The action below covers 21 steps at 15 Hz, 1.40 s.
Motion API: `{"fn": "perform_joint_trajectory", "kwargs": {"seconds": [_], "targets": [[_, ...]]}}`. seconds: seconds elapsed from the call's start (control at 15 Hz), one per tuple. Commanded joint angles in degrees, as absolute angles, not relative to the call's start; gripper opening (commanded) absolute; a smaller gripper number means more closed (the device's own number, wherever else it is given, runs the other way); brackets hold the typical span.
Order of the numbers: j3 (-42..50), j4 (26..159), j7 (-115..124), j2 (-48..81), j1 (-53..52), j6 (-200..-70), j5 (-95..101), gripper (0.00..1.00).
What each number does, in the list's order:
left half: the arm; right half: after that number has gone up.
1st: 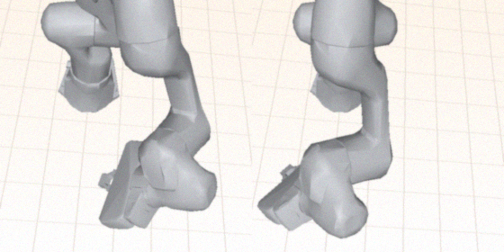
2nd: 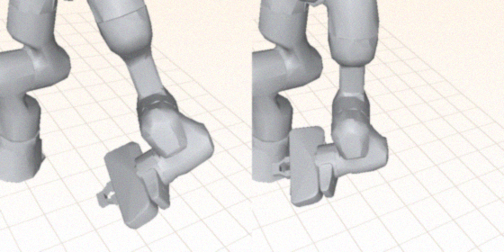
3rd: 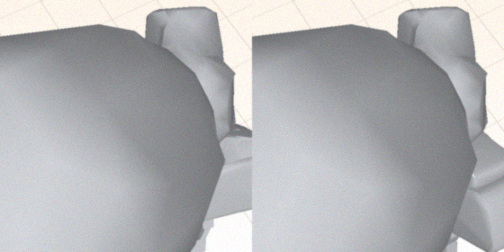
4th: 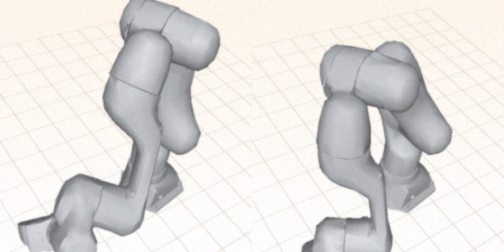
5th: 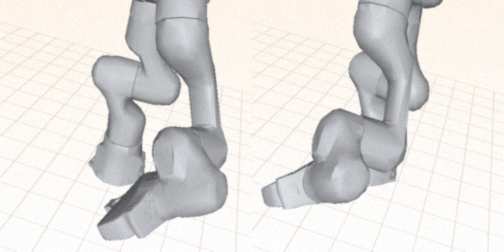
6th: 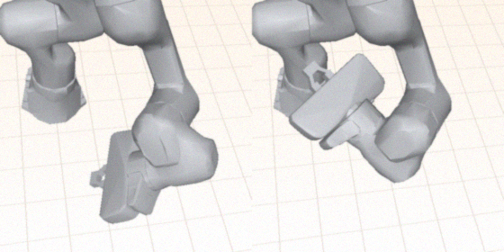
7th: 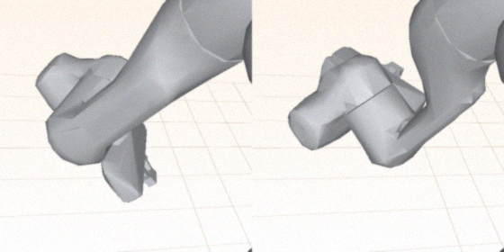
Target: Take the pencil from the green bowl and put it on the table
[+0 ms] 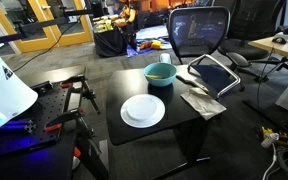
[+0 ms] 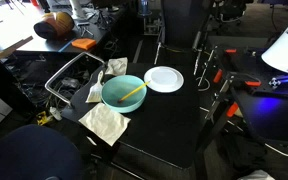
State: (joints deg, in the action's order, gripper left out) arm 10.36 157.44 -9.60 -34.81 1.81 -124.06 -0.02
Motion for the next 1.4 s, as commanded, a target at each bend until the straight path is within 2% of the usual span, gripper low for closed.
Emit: {"fn": "perform_joint_trajectory", "kwargs": {"seconds": [0.0, 0.67, 1.33], "targets": [[9.52, 157.35, -10.06, -34.73, 2.65, -123.93, -0.60, 1.00], [7.05, 153.61, -11.52, -29.91, 0.24, -125.29, 0.26, 1.00], [-1.27, 140.40, -13.00, -6.86, -4.98, -132.56, 3.95, 1.00]]}}
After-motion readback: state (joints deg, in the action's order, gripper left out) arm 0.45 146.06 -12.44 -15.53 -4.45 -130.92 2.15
